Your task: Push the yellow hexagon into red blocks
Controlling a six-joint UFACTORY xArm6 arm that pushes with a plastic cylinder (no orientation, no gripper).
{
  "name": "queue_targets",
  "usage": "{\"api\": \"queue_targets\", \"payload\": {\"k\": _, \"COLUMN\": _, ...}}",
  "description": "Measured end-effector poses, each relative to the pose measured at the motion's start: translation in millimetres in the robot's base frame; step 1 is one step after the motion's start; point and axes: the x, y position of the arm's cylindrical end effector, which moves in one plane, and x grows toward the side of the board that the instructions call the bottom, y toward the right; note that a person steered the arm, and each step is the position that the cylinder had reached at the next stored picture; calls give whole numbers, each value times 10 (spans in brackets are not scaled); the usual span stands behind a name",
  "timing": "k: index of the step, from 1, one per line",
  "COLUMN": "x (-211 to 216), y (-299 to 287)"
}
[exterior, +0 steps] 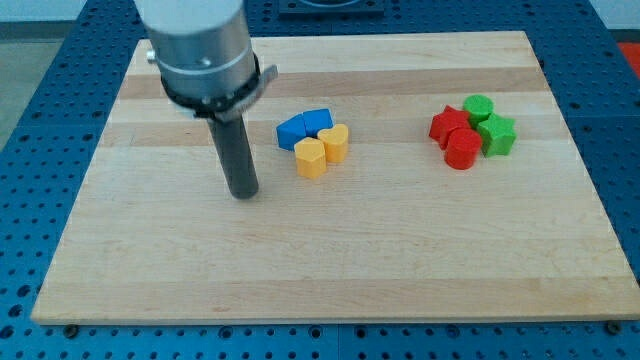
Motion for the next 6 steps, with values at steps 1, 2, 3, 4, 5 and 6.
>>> {"api": "queue_targets", "payload": {"k": 1, "x": -232, "y": 1}}
{"api": "queue_targets", "payload": {"k": 2, "x": -254, "y": 137}}
{"api": "queue_targets", "payload": {"k": 3, "x": -254, "y": 329}}
{"api": "queue_targets", "payload": {"k": 4, "x": -254, "y": 530}}
{"api": "queue_targets", "payload": {"k": 5, "x": -254, "y": 685}}
{"api": "queue_targets", "payload": {"k": 6, "x": -254, "y": 780}}
